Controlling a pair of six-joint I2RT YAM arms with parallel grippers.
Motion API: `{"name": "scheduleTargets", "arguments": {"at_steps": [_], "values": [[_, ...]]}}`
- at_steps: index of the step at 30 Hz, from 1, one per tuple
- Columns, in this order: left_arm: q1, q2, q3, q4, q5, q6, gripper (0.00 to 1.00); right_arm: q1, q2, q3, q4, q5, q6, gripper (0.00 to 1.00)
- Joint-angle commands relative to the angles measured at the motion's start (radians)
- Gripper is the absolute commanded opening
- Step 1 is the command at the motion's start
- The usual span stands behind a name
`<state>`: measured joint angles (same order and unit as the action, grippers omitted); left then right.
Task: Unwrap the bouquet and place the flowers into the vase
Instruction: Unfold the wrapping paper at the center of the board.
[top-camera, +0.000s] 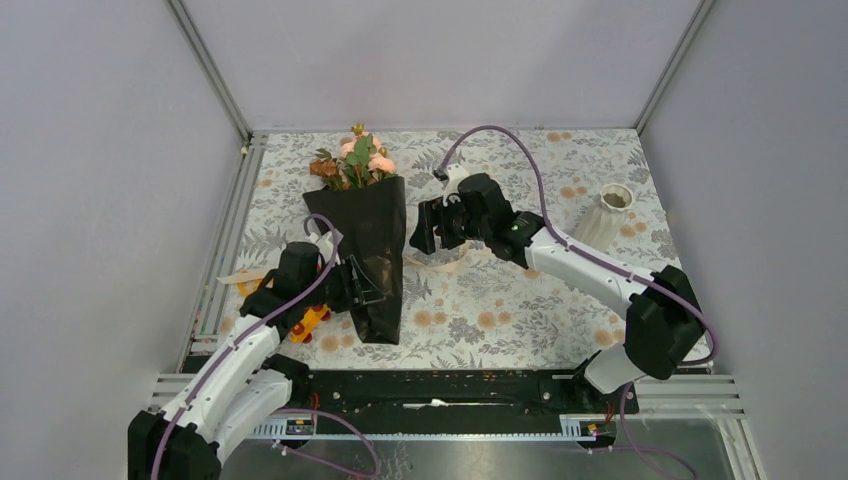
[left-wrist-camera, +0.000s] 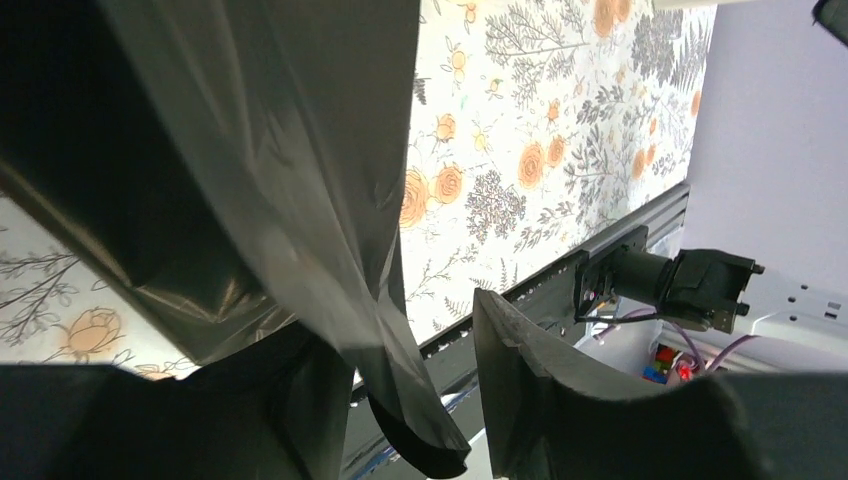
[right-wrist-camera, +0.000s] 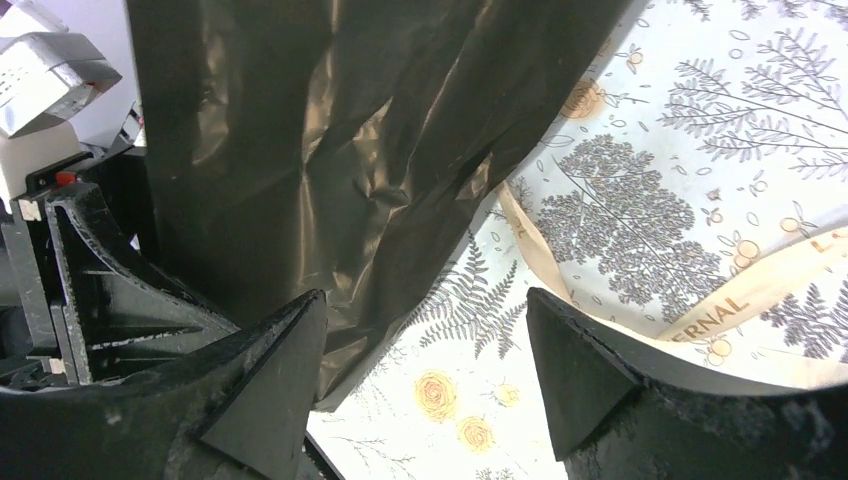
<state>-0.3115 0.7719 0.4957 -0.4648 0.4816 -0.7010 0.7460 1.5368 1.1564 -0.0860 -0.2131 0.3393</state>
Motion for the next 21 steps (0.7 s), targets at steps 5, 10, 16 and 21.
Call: {"name": "scheduleTargets", "arguments": {"at_steps": [5, 10, 16, 21], "values": [[-0.103, 0.056, 0.105, 0.098, -0.042, -0.006, 0.48, -0.004, -0.132, -0.054, -0.022, 0.115, -0.038, 0.79], [-0.168, 0.117, 0.119, 0.172, -0.036, -0.035, 0.53, -0.005, -0.187, -0.08, -0.027, 0.2, -0.041, 0.81], [-0.288, 0.213, 0.179, 0.208, -0.111, -0.044, 0.68, -0.004, -0.236, -0.095, -0.056, 0.361, -0.031, 0.86], [-0.356, 0.267, 0.194, 0.272, -0.119, -0.033, 0.79, -0.004, -0.278, -0.113, -0.059, 0.391, -0.031, 0.88]]}}
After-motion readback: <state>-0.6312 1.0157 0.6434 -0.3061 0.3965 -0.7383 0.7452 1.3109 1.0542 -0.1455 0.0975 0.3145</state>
